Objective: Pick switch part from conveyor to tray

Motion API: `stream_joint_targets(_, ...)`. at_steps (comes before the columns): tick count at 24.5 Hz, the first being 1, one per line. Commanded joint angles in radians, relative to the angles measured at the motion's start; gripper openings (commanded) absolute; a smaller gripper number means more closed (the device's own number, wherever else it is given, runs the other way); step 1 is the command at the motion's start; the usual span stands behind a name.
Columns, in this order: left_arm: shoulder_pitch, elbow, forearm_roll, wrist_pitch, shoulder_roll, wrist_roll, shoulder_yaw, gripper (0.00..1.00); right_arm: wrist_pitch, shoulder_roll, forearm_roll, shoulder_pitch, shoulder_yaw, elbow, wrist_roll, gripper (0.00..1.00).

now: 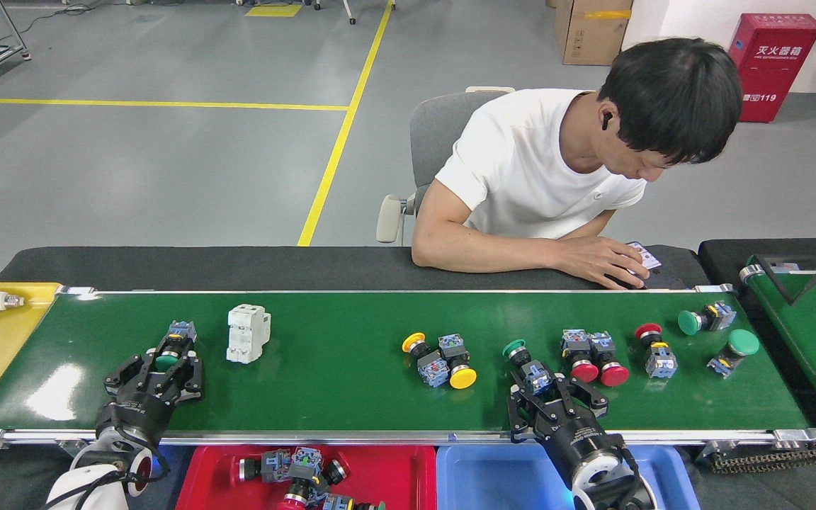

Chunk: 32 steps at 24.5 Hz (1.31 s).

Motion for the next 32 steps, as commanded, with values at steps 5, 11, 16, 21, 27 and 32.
stream_joint_targets(5,0.343,-0.5,0.015,-0.032,-0.004,0.012,-0.003,0.04,-0.213,-0.009,-0.076,0.098,-0.001,-0.202,-0.007,0.05)
stream_joint_targets(11,0.527,-0.681,-0.071,-0.025,-0.022,0.039,-0.187,0.05,-0.522,0.031,-0.095,0.232,0.032,-0.314,0.002,0.21)
stream_joint_targets(16,0.533,-0.677,-0.124,-0.025,-0.045,0.041,-0.193,0.47,-0.427,0.1,-0.055,0.236,0.129,-0.305,0.018,0.97)
stream_joint_targets(21,0.546,-0.677,-0.121,-0.031,-0.045,0.041,-0.191,1.0,-0.399,0.1,-0.052,0.227,0.118,-0.303,0.018,0.98)
stream_joint_targets(27,0.576,-0.691,-0.104,-0.021,-0.064,0.041,-0.168,1.0,-0.279,0.117,-0.053,0.193,-0.164,-0.323,0.007,0.97)
stream_joint_targets(32,0.595,-0.7,-0.034,-0.029,-0.107,0.03,-0.062,1.0,-0.16,0.109,-0.052,0.207,-0.326,-0.323,-0.047,0.97)
